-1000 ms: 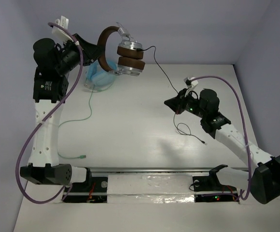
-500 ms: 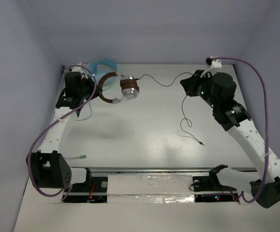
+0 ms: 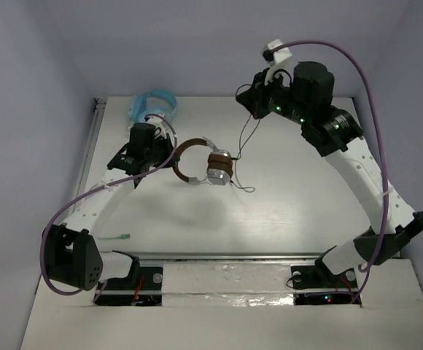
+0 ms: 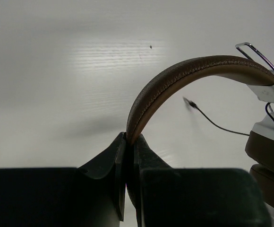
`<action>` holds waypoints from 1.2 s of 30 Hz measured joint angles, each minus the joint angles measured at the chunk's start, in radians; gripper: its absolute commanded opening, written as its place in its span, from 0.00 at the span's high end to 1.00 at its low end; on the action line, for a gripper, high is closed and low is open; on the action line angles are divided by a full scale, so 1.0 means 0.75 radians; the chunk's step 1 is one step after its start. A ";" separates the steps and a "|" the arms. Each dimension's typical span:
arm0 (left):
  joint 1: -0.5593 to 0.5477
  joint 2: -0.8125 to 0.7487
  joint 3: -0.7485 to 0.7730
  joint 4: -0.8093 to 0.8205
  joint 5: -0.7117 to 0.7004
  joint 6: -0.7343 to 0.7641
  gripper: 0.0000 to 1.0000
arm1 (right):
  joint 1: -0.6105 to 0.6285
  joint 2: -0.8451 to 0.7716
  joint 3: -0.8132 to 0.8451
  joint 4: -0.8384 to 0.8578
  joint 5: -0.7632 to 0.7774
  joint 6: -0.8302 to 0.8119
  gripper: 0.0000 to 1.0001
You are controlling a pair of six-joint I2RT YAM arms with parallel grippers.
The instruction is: Wrap the headphones
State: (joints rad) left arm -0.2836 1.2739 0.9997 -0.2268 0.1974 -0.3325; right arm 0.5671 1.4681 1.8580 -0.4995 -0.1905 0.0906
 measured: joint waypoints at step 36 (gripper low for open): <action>-0.125 -0.312 0.000 -0.132 -0.510 0.061 1.00 | 0.038 -0.357 -0.695 0.120 -0.285 -0.114 1.00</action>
State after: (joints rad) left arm -0.3775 1.0401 0.9997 -0.3260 -0.1848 -0.2871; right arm 0.5953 1.2007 1.3365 -0.4095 -0.4046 0.0051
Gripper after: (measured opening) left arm 0.036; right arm 0.010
